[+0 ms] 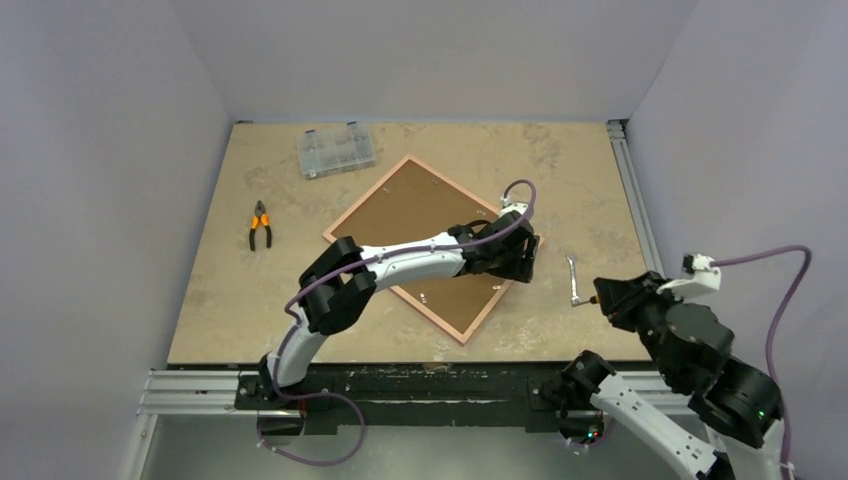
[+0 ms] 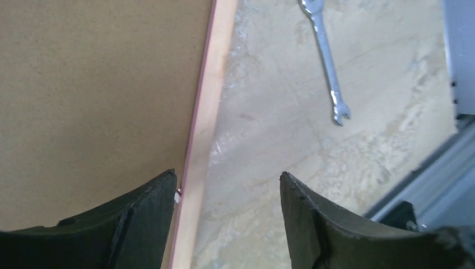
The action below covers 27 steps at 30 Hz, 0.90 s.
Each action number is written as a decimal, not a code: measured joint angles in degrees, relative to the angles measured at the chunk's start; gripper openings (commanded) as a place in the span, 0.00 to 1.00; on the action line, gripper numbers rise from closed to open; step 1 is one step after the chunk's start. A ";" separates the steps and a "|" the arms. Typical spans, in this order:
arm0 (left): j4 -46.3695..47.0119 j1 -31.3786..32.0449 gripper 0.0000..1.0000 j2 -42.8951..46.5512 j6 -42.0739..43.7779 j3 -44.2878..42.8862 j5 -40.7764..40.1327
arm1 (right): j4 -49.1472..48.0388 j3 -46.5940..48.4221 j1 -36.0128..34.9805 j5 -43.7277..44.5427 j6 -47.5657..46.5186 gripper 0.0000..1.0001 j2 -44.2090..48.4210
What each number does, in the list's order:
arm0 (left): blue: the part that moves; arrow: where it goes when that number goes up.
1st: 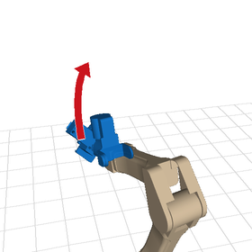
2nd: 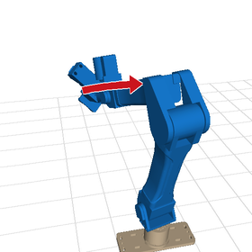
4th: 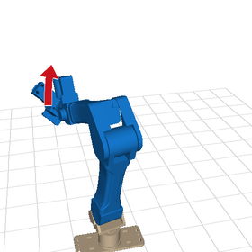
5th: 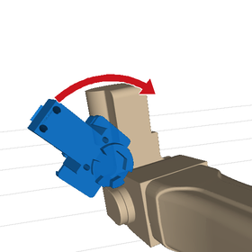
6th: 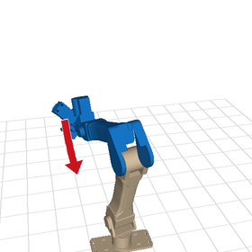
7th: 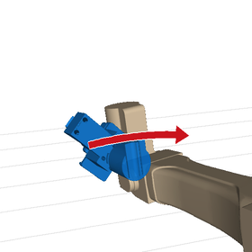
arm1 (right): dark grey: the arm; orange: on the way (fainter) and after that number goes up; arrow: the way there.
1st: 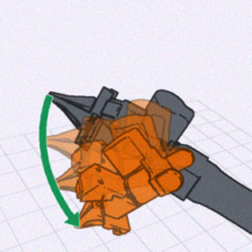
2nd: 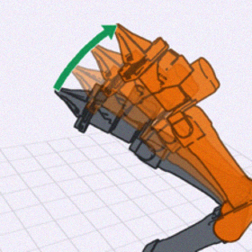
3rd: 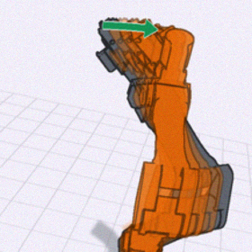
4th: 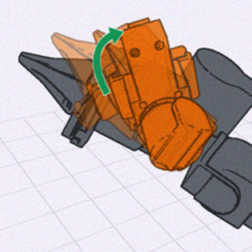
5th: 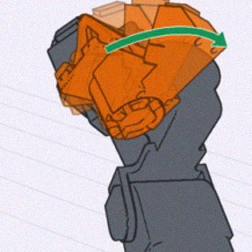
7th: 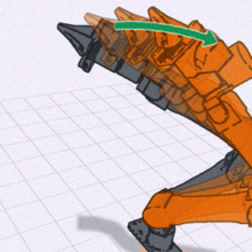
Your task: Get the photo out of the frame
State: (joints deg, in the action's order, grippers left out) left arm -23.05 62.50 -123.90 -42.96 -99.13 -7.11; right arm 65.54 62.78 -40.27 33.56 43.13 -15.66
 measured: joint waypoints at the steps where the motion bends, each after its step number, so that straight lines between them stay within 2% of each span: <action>1: 1.01 -0.35 0.73 0.70 -0.37 0.42 1.29 | -0.44 -0.92 0.00 -0.13 0.00 0.00 -1.20; 4: 4.79 -1.46 0.75 6.56 -0.98 7.34 5.46 | -2.45 -4.31 0.00 -1.42 0.07 0.00 -5.57; 9: 7.69 -4.63 0.73 24.55 -0.37 25.59 11.63 | -8.70 -11.13 0.00 -4.92 0.66 0.00 -14.21; 12: 7.30 -9.38 0.74 35.26 0.92 33.68 15.82 | -13.44 -14.14 0.00 -6.82 0.50 0.00 -21.22; 15: 4.33 -14.91 0.72 41.64 2.84 37.38 18.34 | -17.88 -14.78 0.00 -7.72 -1.03 0.00 -30.25; 22: -2.14 -23.87 0.59 41.20 4.94 38.42 20.85 | -28.46 -14.47 -0.02 -9.79 -5.40 0.00 -47.93; 27: -2.03 -25.94 0.56 36.87 4.33 41.38 21.92 | -37.73 -15.50 -0.59 -11.96 -9.03 0.00 -52.76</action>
State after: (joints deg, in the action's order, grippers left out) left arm -25.08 36.56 -87.02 -38.63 -57.76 14.81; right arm 27.81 47.29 -40.86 21.61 34.11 -68.42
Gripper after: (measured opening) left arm 0.582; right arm 0.161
